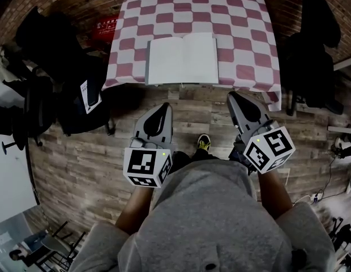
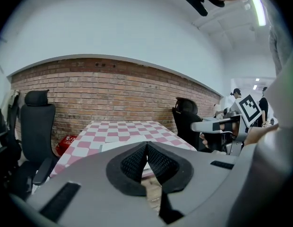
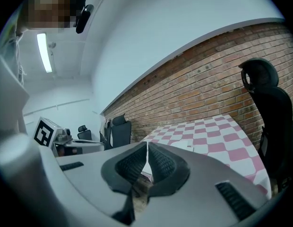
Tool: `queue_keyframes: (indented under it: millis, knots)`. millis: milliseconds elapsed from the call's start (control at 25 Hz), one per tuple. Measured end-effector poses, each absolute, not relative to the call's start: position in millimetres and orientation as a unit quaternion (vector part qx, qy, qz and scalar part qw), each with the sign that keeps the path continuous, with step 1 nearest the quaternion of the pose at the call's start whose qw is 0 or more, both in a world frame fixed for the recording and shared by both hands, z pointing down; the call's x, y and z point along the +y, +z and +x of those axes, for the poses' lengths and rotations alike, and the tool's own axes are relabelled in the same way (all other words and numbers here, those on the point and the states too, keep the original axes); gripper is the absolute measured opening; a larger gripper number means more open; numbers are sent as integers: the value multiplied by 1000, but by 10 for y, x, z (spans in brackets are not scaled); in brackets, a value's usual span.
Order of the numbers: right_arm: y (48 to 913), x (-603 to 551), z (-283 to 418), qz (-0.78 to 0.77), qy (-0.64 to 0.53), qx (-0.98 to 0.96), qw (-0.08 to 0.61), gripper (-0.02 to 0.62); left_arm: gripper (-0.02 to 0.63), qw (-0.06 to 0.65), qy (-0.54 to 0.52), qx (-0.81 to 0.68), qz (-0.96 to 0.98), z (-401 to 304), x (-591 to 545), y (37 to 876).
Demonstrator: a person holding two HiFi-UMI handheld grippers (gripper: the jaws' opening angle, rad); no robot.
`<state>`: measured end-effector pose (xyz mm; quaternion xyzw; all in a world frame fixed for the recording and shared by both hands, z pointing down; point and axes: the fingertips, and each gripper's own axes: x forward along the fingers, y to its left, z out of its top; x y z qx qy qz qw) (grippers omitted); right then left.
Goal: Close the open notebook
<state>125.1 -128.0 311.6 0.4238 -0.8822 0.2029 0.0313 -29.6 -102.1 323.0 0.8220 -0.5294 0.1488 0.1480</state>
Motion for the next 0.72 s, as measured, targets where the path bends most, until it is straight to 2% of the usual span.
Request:
queue_keyframes:
  millis: [720]
  knots:
    - [3105, -1336, 1140, 409, 204, -889, 24, 32, 11, 134, 144, -559, 805, -486, -1100, 3167]
